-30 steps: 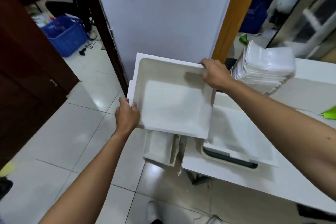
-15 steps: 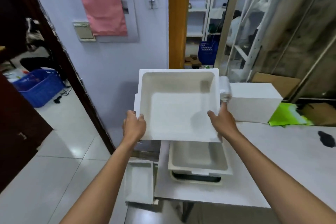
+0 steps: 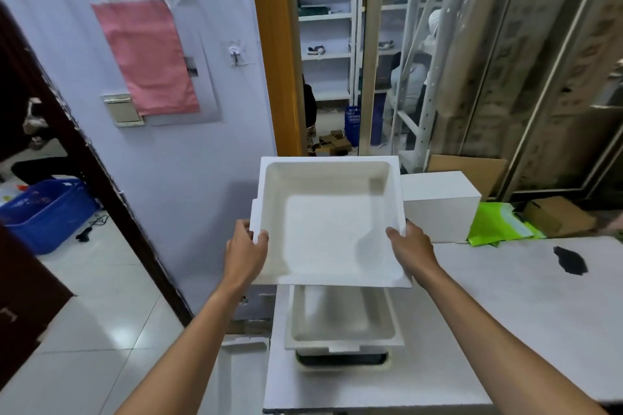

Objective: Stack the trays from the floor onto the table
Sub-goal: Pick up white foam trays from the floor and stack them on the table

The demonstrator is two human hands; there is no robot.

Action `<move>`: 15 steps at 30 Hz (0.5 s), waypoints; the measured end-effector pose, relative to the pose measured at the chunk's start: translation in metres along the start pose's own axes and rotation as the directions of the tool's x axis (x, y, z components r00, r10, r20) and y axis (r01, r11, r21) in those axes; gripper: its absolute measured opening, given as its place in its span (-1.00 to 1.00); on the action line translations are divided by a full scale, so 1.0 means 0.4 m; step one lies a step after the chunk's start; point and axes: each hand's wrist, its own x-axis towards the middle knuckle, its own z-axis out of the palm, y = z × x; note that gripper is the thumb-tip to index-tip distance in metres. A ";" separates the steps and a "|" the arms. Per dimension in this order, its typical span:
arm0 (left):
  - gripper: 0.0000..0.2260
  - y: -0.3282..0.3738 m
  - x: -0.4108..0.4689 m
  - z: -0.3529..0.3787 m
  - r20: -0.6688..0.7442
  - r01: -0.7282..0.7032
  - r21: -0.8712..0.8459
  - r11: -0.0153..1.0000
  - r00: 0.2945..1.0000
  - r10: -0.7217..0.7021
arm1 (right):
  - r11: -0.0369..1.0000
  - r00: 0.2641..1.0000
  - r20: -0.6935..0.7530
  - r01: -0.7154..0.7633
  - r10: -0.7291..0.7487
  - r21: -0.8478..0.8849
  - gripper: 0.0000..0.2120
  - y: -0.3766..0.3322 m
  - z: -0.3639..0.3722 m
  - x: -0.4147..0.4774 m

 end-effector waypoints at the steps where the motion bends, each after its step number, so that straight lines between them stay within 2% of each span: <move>1: -0.77 0.009 0.004 -0.002 0.010 -0.010 -0.006 1.000 1.000 0.010 | 1.000 1.000 0.015 0.004 -0.004 -0.010 -0.67 0.000 -0.002 0.000; 8: -0.75 0.038 0.056 -0.010 0.078 -0.032 0.047 0.998 0.997 0.029 | 0.994 0.999 0.017 0.051 -0.050 -0.102 -0.72 -0.012 -0.037 0.004; 15: -0.73 0.028 0.065 -0.018 0.135 -0.074 0.053 0.996 0.989 0.067 | 0.962 0.992 -0.014 0.117 -0.124 -0.248 -0.67 -0.052 -0.076 0.034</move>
